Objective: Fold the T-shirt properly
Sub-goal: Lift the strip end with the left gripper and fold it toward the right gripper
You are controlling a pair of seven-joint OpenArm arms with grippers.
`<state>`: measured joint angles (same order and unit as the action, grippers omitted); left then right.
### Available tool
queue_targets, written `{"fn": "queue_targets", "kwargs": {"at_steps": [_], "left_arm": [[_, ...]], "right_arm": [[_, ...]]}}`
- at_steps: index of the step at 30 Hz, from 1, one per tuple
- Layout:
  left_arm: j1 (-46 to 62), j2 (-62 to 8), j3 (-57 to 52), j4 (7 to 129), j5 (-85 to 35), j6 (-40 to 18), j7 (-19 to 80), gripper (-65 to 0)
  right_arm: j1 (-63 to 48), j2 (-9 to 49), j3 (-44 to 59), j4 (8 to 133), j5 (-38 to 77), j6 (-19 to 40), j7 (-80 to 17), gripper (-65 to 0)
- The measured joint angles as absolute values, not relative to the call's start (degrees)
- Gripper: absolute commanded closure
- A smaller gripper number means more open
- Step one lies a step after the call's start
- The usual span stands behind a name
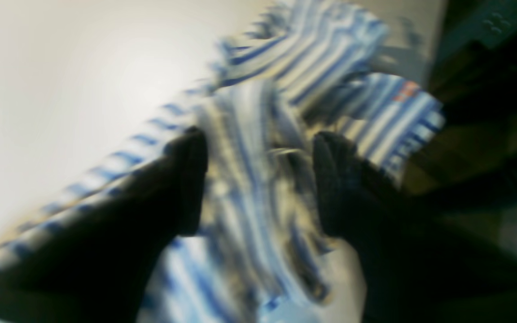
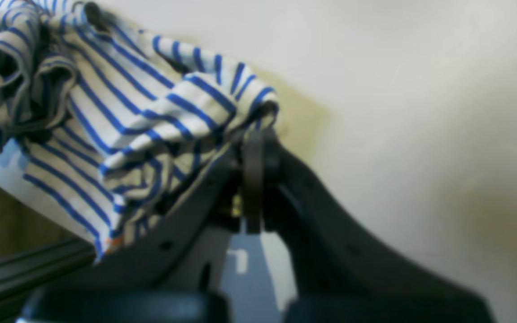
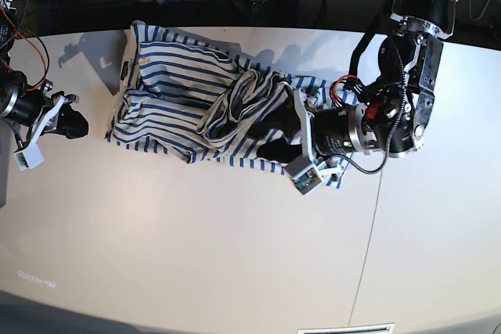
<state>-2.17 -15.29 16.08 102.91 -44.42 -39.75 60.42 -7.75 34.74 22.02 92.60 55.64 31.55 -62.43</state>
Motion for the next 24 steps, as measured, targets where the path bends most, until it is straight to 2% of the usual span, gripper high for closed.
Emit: {"fn": "queue_targets", "kwargs": {"at_steps": [1,2,5,7,12,16,20,24], "left_arm": [[-1.89,-15.62,14.98,102.91,-44.49,-39.72,60.12,-6.9],[-1.58,-16.12,14.46,102.91,-44.51,-39.72,59.88,-3.9],[0.14,-16.64,14.31,102.91,-44.56,-39.72,59.99,0.0],[1.98,-15.44,14.41,102.89,-43.88,-39.72,59.27,0.0],[3.6,-11.94,14.59,100.12,-32.29,-39.75,51.27,0.0],[2.7,-9.82,15.29,97.1,-31.73,-39.72,50.52,0.0],[2.85,-9.04,21.12,94.85,-30.96,-39.75,50.74,0.0],[2.85,-7.31,28.25,93.95,-24.71,-39.75,47.83,0.0]], "right_arm": [[-7.75,34.74,22.02,92.62,55.66,31.55,-62.43,0.0],[-7.75,34.74,22.02,92.62,55.66,31.55,-62.43,0.0],[-7.75,34.74,22.02,92.62,55.68,31.55,-62.41,0.0],[-7.75,34.74,22.02,92.62,55.66,31.55,-62.41,0.0],[-7.75,34.74,22.02,92.6,55.64,31.55,-62.43,0.0],[-7.75,34.74,22.02,92.6,55.68,31.55,-62.48,0.0],[-7.75,34.76,22.02,92.6,55.72,31.55,-62.76,0.0],[-7.79,34.72,22.02,92.62,55.72,31.55,-62.83,0.0]]}}
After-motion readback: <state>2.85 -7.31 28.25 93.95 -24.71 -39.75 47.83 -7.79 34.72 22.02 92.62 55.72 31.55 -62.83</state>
